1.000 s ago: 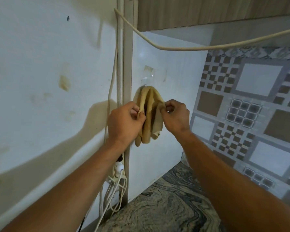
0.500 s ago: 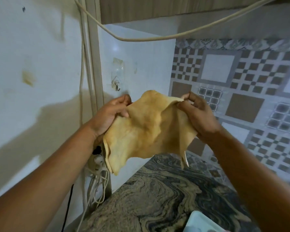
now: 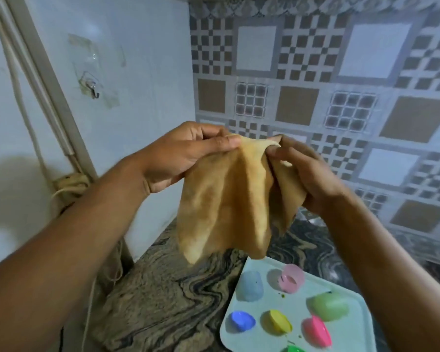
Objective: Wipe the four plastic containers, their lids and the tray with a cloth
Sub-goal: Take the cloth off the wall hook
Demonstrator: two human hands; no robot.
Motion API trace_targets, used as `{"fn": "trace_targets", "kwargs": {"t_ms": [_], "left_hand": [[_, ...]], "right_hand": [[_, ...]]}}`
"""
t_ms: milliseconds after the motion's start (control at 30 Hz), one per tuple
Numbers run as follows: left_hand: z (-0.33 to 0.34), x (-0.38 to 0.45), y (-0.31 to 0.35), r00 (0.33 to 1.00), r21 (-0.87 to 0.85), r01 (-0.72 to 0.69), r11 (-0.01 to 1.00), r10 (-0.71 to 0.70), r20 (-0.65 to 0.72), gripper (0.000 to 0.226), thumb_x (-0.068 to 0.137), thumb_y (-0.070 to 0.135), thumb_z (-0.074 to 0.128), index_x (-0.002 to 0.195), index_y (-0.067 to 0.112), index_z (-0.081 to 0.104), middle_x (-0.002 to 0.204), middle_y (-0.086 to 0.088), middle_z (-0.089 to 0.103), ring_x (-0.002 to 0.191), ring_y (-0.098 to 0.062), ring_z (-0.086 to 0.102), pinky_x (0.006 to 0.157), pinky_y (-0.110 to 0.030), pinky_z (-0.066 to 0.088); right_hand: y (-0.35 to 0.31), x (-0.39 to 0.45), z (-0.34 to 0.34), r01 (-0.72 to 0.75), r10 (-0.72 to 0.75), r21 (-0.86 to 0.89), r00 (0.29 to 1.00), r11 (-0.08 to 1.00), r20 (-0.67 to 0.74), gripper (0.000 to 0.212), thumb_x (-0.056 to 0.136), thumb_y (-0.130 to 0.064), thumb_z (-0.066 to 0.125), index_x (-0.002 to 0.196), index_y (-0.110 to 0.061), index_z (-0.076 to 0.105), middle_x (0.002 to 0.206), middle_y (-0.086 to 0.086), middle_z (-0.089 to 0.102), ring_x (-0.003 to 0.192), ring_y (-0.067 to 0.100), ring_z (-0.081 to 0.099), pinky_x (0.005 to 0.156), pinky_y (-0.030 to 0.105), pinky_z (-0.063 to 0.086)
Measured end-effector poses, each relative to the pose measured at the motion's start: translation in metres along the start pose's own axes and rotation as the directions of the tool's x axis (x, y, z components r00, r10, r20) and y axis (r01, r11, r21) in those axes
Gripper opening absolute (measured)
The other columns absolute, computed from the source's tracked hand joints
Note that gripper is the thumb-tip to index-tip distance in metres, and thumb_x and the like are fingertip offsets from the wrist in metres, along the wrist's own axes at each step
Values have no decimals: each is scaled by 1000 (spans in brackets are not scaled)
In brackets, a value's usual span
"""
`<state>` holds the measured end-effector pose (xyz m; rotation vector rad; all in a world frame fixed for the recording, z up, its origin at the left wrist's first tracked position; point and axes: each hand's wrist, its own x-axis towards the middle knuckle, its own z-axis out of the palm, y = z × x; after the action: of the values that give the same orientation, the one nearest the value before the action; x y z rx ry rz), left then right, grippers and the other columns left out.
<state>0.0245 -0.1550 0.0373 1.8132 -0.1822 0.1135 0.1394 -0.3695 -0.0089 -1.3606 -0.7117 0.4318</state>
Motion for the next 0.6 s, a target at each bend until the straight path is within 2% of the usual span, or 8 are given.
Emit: {"fn": "trace_targets", "kwargs": {"t_ms": [100, 167, 233, 300, 367, 400, 500, 600], "left_hand": [[20, 10, 1, 1000, -8, -16, 1000, 16, -22, 19, 89, 37, 66, 93, 24, 79, 92, 6, 75, 86, -10, 70, 80, -25, 57], [29, 15, -3, 999, -4, -20, 1000, 20, -47, 23, 89, 40, 65, 98, 23, 78, 97, 6, 76, 94, -10, 68, 89, -30, 54], [35, 17, -8, 997, -1, -19, 1000, 18, -71, 24, 88, 43, 66, 97, 25, 79, 98, 9, 76, 98, -8, 66, 94, -31, 50], [38, 18, -14, 996, -38, -15, 999, 11, -85, 21, 89, 42, 66, 91, 28, 81, 94, 10, 75, 96, -7, 65, 95, -33, 48], [42, 18, -19, 996, -102, -28, 994, 19, -91, 19, 91, 39, 66, 84, 28, 80, 87, 10, 71, 87, -8, 64, 92, -34, 47], [45, 18, -21, 994, -136, -34, 990, 19, -107, 18, 91, 38, 66, 84, 28, 80, 85, 10, 71, 85, -9, 64, 90, -34, 48], [55, 20, -26, 982, -197, -33, 980, -4, -188, 19, 90, 39, 70, 92, 23, 80, 95, 3, 73, 95, -15, 65, 93, -38, 50], [64, 22, -29, 963, -108, -46, 993, 15, -269, 18, 97, 34, 71, 85, 25, 80, 92, 6, 74, 98, -12, 65, 96, -33, 48]], "right_hand": [[39, -24, -16, -236, 225, 205, 971, 950, 79, 53, 71, -51, 84, 110, -16, 76, 99, 8, 77, 88, 23, 73, 78, 37, 60], [67, -40, -16, -306, 239, 316, 942, 898, 234, 69, 60, -49, 95, 119, -18, 78, 116, 11, 75, 104, 29, 71, 96, 48, 54], [82, -52, -16, -295, 185, 394, 938, 870, 294, 71, 59, -39, 97, 125, -20, 77, 122, 10, 75, 111, 29, 72, 100, 52, 54], [92, -59, -27, -240, 123, 523, 961, 818, 249, 62, 66, -33, 94, 123, -14, 78, 118, 10, 78, 109, 29, 75, 96, 47, 59], [94, -64, -39, -125, 39, 711, 990, 692, 136, 51, 90, -40, 74, 129, -7, 71, 123, 17, 76, 113, 35, 72, 103, 47, 52], [96, -67, -43, -73, 35, 788, 997, 612, 65, 55, 95, -49, 64, 131, -7, 68, 126, 18, 73, 116, 37, 69, 107, 49, 45], [114, -78, -36, 13, 99, 855, 992, 518, -75, 65, 85, -66, 64, 129, -19, 73, 132, 8, 69, 123, 32, 65, 117, 49, 36], [135, -92, -17, -78, 155, 838, 988, 540, -7, 77, 82, -63, 73, 139, -10, 68, 143, 15, 64, 134, 34, 57, 124, 44, 34]]}}
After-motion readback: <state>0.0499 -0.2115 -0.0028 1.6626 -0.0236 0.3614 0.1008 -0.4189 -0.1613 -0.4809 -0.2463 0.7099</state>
